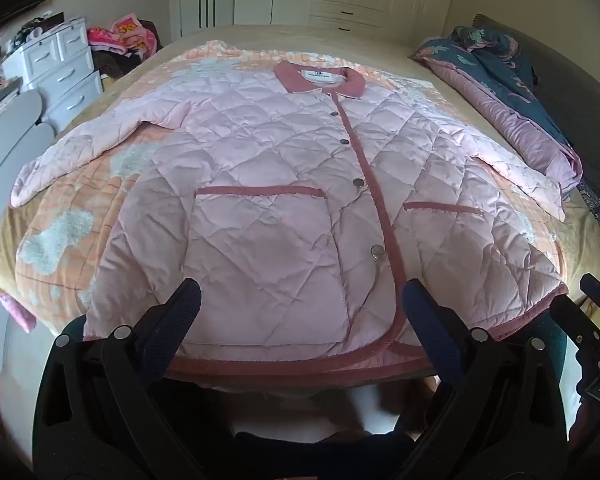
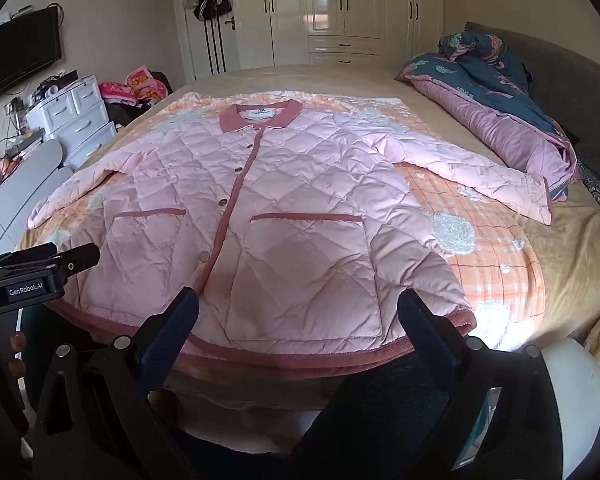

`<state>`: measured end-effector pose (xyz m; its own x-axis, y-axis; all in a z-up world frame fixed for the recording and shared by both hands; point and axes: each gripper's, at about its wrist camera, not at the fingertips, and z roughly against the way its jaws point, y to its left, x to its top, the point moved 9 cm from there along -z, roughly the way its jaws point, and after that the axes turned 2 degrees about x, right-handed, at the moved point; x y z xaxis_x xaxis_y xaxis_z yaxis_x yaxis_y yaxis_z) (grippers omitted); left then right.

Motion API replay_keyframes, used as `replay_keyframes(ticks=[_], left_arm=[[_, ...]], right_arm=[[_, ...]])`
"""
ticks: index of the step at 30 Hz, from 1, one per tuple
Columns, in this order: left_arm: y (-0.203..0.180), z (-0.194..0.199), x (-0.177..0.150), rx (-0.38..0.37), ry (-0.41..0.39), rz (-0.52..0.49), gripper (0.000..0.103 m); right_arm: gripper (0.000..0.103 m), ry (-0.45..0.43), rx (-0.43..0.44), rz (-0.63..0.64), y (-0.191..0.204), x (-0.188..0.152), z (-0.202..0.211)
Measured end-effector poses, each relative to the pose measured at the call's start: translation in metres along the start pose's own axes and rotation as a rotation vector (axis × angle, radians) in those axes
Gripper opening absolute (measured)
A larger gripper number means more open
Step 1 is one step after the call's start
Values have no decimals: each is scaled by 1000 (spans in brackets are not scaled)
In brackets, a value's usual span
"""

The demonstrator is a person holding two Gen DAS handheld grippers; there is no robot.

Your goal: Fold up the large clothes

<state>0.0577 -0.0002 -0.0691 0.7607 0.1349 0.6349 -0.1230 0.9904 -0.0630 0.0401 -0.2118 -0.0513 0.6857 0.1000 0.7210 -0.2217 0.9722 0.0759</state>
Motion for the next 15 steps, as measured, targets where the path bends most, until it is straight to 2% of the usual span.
replay_keyframes(ticks=[15], left_arm=[[-1,0,0,-1,0,0,94]], right_arm=[[99,-14,0,20,15,0,3]])
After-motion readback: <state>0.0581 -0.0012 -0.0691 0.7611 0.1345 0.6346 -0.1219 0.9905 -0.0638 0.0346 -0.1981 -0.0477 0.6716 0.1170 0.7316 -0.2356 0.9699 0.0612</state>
